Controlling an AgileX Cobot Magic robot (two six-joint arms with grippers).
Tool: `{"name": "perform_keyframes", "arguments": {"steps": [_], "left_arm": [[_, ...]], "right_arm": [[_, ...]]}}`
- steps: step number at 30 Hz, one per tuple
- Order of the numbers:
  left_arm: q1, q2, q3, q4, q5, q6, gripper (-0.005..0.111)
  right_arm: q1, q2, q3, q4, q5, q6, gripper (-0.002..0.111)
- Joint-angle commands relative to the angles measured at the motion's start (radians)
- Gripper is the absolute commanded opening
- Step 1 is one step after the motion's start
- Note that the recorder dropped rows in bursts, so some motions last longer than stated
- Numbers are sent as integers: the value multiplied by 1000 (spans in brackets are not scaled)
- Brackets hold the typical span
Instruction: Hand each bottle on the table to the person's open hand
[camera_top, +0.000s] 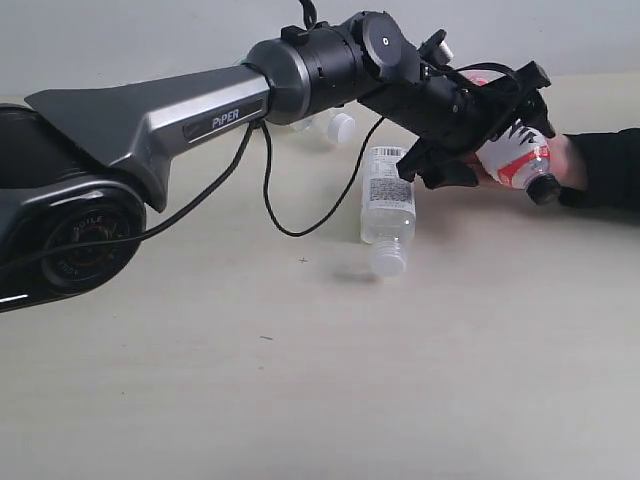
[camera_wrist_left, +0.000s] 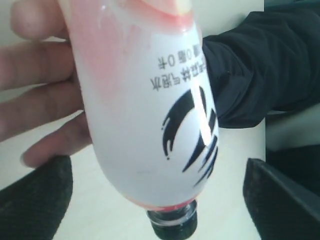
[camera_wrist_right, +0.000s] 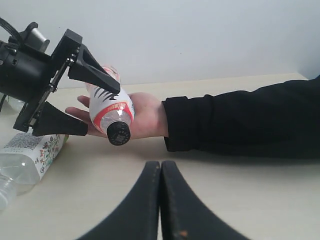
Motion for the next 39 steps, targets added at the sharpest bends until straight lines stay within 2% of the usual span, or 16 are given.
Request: {"name": "perform_keyframes", "arguments": {"steps": [1,7,9,12,18,27,35,39], "left_arm": [[7,-43,-1,3,40,55,87],[11,-121,-1,6,151,194,87],[11,-146,-1,23,180,223,82],[13,-179,-1,67,221,230,61],[13,-240,-1,120,291,321,-1],[13,-324,-1,201,403,523,1],[13,-382,-1,374,428,541,1],[15,-390,-1,384,428,574,1]], "right_arm": [[-3,-6,5,0,-10,-9,0],[-3,-6,5,0,-10,-9,0],[-3,-6,5,0,-10,-9,0],[-3,-6,5,0,-10,-9,0],[-3,-6,5,0,-10,-9,0],[-3,-6,5,0,-10,-9,0],[-3,-6,5,0,-10,-9,0],[-3,-6,5,0,-8,-9,0]]}}
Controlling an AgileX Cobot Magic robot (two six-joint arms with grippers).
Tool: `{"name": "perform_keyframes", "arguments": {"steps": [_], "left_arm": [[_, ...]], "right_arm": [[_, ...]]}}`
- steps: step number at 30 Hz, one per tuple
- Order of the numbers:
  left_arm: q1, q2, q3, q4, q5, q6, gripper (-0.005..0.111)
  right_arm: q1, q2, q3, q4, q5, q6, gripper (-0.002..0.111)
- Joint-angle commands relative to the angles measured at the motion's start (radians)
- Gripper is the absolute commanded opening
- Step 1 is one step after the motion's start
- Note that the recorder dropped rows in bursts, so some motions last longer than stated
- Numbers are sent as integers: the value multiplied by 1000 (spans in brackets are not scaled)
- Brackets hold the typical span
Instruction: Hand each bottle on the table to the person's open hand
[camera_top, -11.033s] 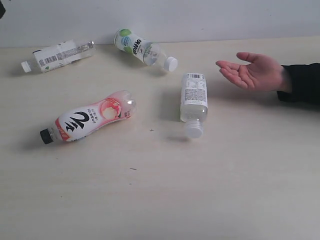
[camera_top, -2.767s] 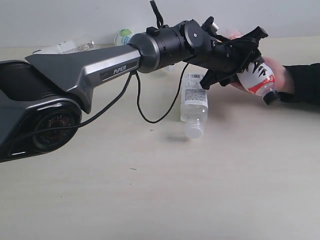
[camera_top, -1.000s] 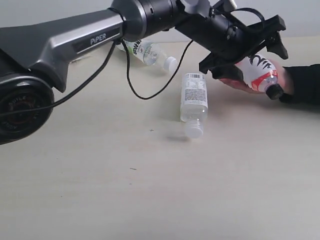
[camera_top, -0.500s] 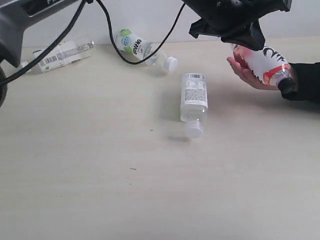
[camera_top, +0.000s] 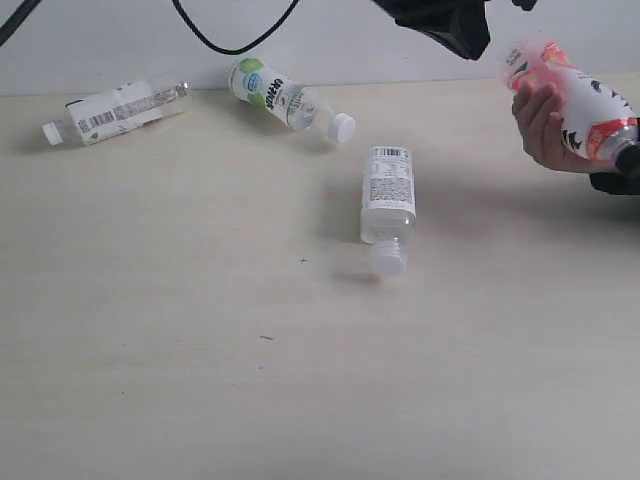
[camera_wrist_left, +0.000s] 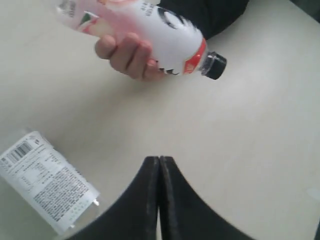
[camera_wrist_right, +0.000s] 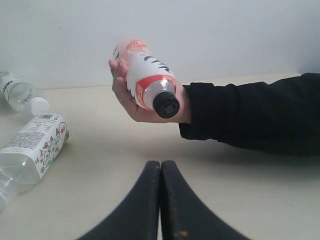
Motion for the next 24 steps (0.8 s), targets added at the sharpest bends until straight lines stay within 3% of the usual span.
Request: {"name": "perform_keyframes", "arguments": {"steps": [1,5,10,16,24], "left_arm": [[3,-16,-1,20,-2,46,1],[8,-28,41,-4,-27,95,1],[33,-90,207,-78,-147,182,1],[98,-209,491,-252,-313,357,1],[184,-451,905,-541,-522,712,1]], "right_arm": [[-3,-6,5,0,-8,-9,0],[-3,-6,5,0,-8,-9,0],[-3,-6,5,0,-8,-9,0],[-3,-6,5,0,-8,-9,0],[-3,-6,5,0,-8,-9,0]]}}
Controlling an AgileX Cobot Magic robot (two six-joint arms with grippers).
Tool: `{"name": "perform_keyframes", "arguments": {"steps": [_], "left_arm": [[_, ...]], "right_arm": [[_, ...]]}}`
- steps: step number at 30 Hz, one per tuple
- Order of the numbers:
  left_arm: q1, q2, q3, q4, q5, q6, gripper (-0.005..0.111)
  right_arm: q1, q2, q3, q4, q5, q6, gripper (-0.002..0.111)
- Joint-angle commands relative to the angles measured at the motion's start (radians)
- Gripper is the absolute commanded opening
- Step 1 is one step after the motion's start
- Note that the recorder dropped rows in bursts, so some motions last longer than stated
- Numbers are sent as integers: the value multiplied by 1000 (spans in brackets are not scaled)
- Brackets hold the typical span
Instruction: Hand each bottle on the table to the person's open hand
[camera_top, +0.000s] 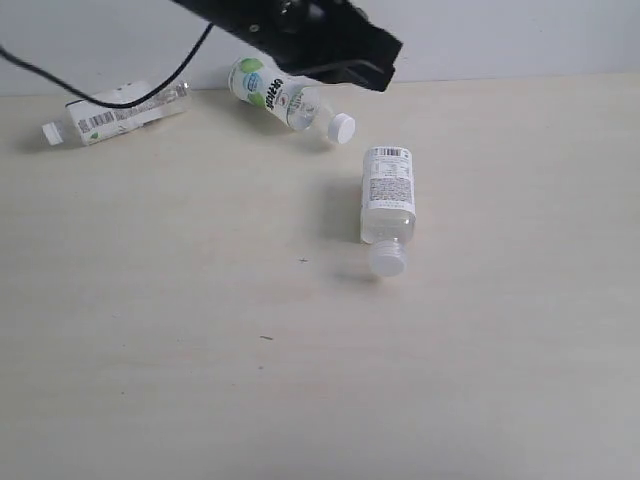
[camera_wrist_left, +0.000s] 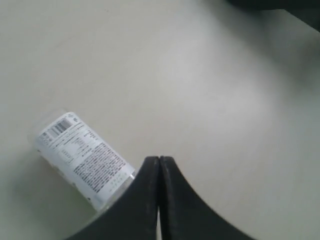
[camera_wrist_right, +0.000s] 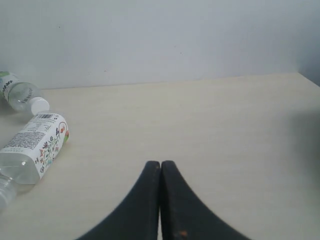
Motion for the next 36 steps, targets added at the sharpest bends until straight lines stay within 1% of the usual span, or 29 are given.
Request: {"name": "perform_keyframes", "arguments": {"steps": [1,5,9,16,22,25,29,31,34,36], "left_arm": [[44,-142,204,-177,-132,187,1],[75,-290,383,-332,-231,355,1],[84,-433,541,-422,-393,423,1],[84,-651,767,-435,-632,432,0],[87,-793,903,-429,-756,432,0],[103,-832,953,-429,-757,432,0],[150,-841,1001,-437,-700,410,0],[186,-841,1024,-438,-692,402,0],[255,-841,1050,-438,-700,402,0],[320,-841,1056,-438,-694,402,0]], "right_arm": [[-3,-6,5,0,-8,-9,0],[-3,-6,5,0,-8,-9,0],[-3,-6,5,0,-8,-9,0],[-3,-6,5,0,-8,-9,0],[-3,-6,5,0,-8,-9,0],[-3,-6,5,0,-8,-9,0],[-3,-6,5,0,-8,-9,0],[-3,-6,5,0,-8,-9,0],[-3,-6,5,0,-8,-9,0],[-3,-6,5,0,-8,-9,0]]}}
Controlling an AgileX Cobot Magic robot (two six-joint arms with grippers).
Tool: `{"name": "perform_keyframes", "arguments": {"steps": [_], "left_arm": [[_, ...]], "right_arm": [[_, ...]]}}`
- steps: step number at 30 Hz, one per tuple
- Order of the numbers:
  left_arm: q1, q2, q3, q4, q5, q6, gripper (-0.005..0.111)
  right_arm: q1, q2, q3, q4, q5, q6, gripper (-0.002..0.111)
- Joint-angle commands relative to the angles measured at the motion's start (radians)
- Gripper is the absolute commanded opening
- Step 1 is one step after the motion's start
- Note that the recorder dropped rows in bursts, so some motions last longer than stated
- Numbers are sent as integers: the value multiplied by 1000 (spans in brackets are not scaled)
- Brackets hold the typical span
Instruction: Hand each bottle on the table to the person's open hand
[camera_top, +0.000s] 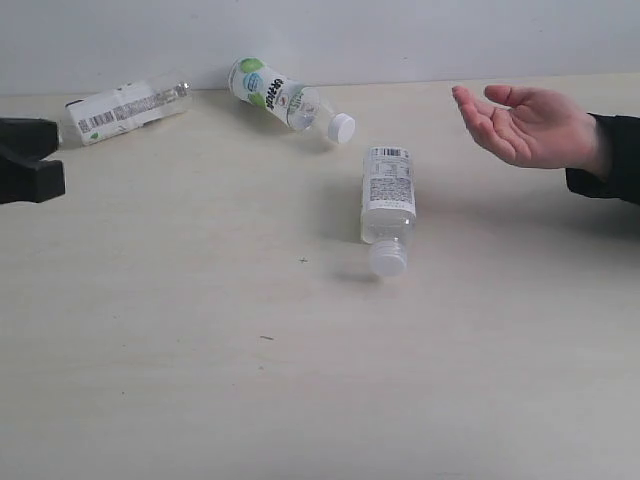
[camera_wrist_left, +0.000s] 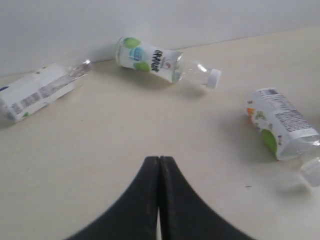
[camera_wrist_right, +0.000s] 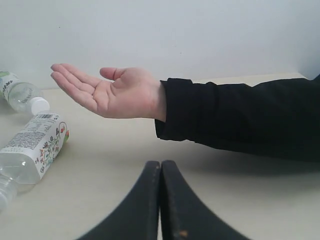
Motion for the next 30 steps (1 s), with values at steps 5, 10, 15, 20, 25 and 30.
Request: {"name": "perform_keyframes", "arguments": {"steps": [5,10,15,20,25,30], "left_arm": [[240,3,17,-11,-7,-8,0],[297,103,-28,-11,57,-8,0],[297,188,-51,-7,150,0,0],[297,206,-51,-5,294,73,0],[297,206,-51,-5,361,74,0],[297,178,-51,5,361,85,0]], "right_arm": [[-3,-6,5,0,-8,-9,0],[-3,-6,5,0,-8,-9,0],[-3,-6,5,0,-8,-9,0],[-3,-6,5,0,-9,-9,0],[-3,-6,5,0,-9,-9,0],[-3,-6,5,0,-9,-9,0]]}}
